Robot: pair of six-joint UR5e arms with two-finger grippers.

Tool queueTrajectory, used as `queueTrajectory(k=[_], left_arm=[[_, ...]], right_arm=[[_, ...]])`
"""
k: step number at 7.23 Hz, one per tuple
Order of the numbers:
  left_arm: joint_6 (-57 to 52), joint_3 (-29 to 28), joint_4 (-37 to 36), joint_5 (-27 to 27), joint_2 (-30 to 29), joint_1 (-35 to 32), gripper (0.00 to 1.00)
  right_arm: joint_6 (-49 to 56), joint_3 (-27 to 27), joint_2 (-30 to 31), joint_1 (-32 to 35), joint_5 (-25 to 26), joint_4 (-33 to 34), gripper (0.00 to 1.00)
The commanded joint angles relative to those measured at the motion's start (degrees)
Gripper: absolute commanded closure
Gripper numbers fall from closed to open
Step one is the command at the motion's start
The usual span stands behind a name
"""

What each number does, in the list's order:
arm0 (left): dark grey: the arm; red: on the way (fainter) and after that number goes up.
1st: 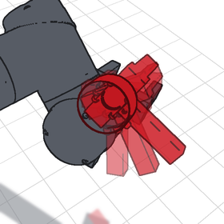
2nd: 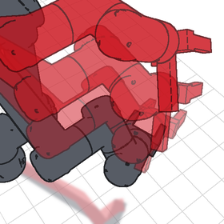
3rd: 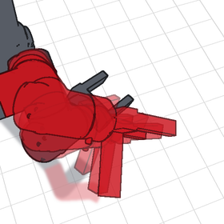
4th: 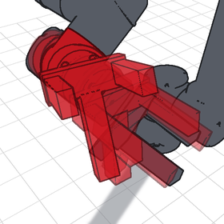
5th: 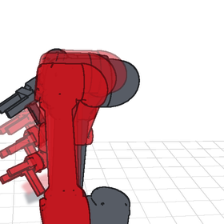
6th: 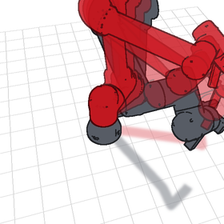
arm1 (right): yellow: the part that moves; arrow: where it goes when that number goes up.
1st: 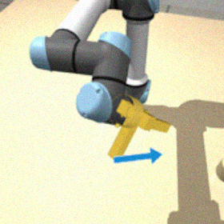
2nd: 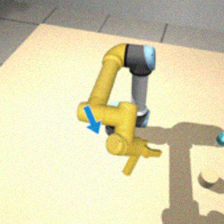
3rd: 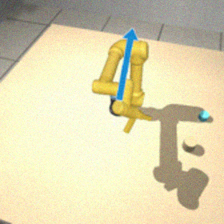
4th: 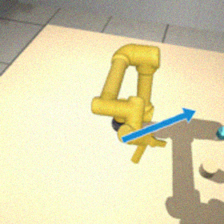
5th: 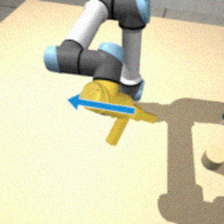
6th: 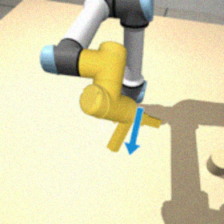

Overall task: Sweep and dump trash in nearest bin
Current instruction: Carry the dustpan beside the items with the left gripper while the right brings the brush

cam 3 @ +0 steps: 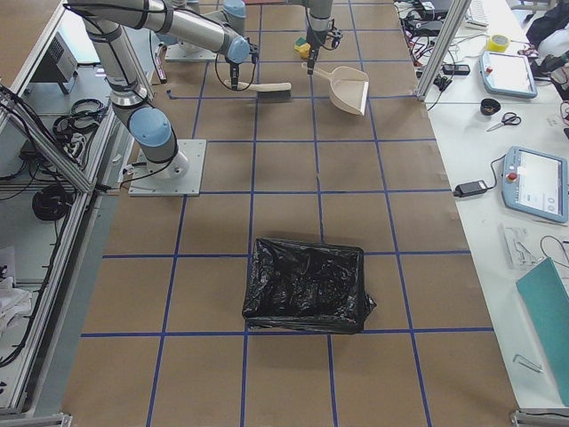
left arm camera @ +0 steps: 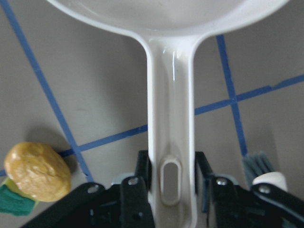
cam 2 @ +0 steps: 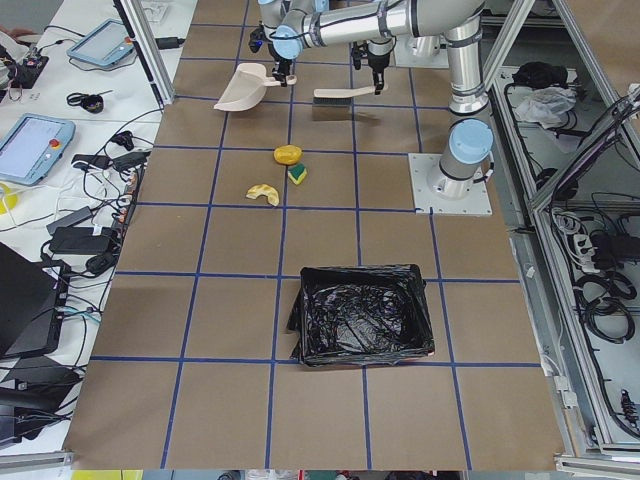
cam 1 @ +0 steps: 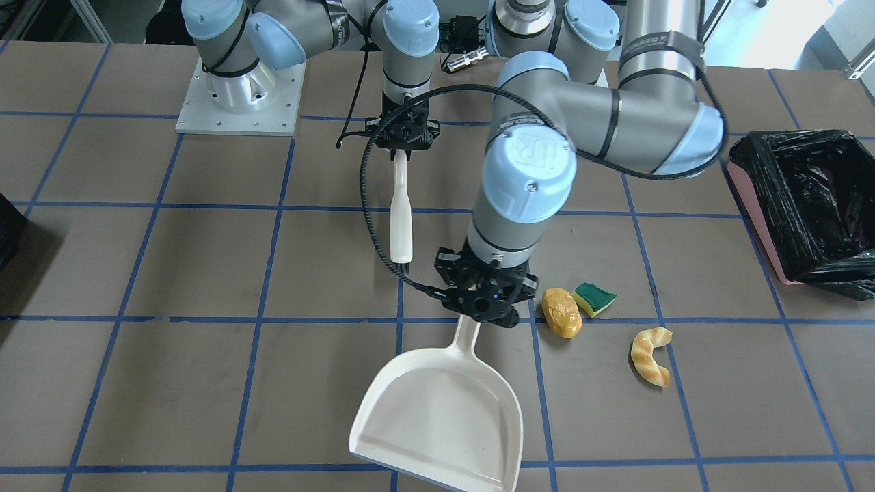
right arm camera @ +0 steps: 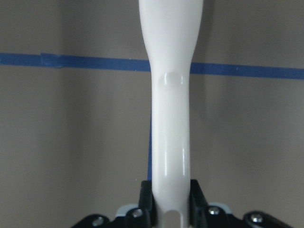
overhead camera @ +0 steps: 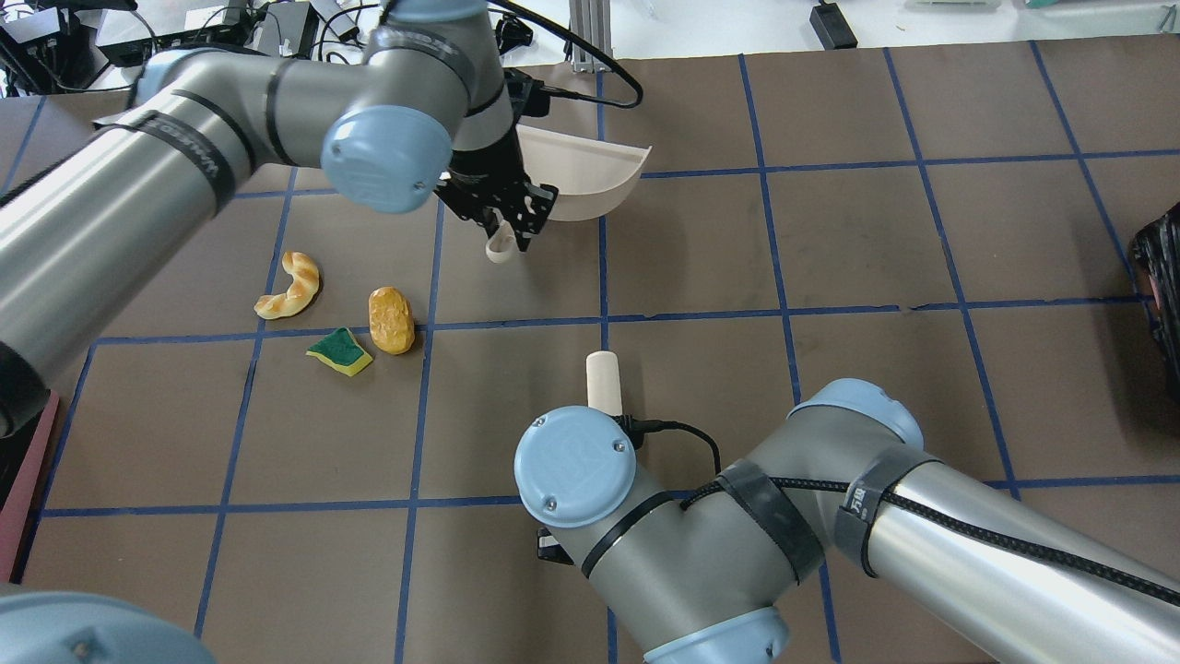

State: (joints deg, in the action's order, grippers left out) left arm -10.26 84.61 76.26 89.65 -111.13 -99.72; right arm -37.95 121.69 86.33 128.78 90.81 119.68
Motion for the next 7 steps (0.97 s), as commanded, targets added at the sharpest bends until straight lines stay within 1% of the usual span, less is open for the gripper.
queueTrajectory(k=[1,2,3,4,5,6,7], left_arm=[[-18.5,0.3,2.7,4.4,4.7,8.5,1.00],[-29.0,0.6,5.0,4.9,6.3,14.2,1.00],[-40.0,0.6,7.2,6.0,7.7,21.0,1.00],[-52.7,1.2,8.0,6.1,8.2,27.7,1.00],[-65.4,1.7,8.0,6.8,8.3,34.3,1.00],[-78.0,1.9,7.2,9.7,8.0,40.1,1.00],[-89.6,2.1,6.5,9.8,6.7,45.4,1.00]], right_arm=[[-3.1,-4.9,0.2,-0.6,2.1,-5.2,1.00],[-7.1,-6.9,-0.1,-1.1,2.0,-5.4,1.00],[-8.5,-8.1,-0.8,-1.2,1.2,-5.2,1.00],[-9.1,-10.9,-2.1,-1.2,1.3,-6.0,1.00],[-10.8,-15.0,-4.8,-1.1,1.2,-8.6,1.00],[-13.4,-19.8,-8.2,-0.7,0.9,-10.8,1.00],[-15.3,-24.1,-11.0,-0.3,-0.1,-12.7,1.00]])
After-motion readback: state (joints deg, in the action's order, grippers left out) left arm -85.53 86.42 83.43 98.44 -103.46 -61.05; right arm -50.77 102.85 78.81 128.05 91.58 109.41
